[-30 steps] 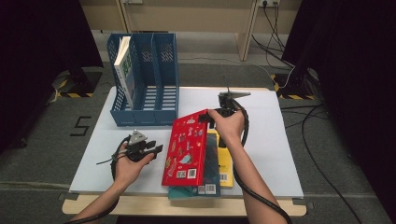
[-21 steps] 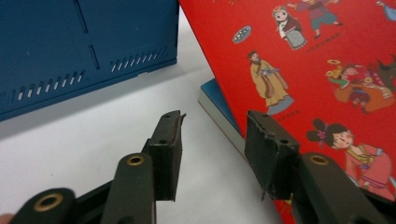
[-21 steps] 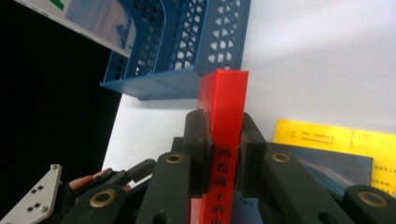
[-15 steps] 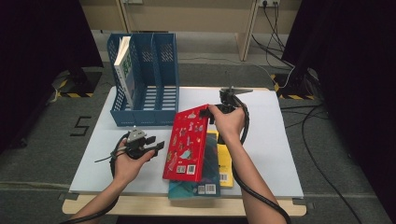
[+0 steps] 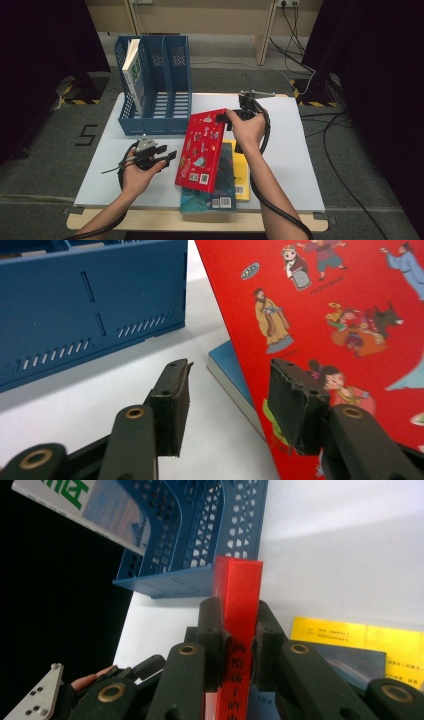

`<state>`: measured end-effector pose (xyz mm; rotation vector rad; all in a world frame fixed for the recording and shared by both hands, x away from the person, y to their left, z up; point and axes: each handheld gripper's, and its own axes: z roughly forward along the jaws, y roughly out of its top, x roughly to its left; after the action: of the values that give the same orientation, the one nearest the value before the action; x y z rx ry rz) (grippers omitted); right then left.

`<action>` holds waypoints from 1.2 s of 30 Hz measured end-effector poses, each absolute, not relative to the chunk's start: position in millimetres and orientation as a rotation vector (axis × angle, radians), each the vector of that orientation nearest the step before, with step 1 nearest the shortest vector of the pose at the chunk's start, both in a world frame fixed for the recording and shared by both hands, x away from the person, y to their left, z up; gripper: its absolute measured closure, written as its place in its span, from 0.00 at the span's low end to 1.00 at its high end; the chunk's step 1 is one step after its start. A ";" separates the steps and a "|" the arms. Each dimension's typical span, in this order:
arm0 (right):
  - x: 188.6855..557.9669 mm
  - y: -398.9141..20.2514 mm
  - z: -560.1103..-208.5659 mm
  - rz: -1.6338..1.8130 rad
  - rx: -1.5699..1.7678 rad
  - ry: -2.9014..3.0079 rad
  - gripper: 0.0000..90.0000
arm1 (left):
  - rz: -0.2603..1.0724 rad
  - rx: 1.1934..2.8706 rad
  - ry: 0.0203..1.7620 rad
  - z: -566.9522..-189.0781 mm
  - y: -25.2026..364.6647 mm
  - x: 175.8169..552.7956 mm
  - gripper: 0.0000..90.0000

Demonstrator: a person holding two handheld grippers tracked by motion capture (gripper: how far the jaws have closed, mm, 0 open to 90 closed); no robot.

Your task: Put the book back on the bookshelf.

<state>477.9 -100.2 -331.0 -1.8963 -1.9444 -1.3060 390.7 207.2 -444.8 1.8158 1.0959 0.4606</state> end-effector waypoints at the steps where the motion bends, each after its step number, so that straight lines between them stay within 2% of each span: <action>1: 478.0 -100.1 -330.3 -1.316 -1.896 -1.950 0.88 | 0.462 1.815 1.092 -443.7 207.1 390.9 0.55; 24: 480.2 -97.7 -318.3 -1.432 -1.966 -1.938 0.89 | 0.472 1.777 1.032 -416.7 191.5 399.1 0.45; 36: 480.4 -95.0 -313.7 -1.469 -1.985 -1.948 0.89 | 0.436 1.764 0.967 -394.5 166.2 405.8 0.43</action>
<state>480.4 -95.0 -313.7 -1.9854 -1.9475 -1.4686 405.8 166.2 -394.5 1.7643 0.9666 0.4360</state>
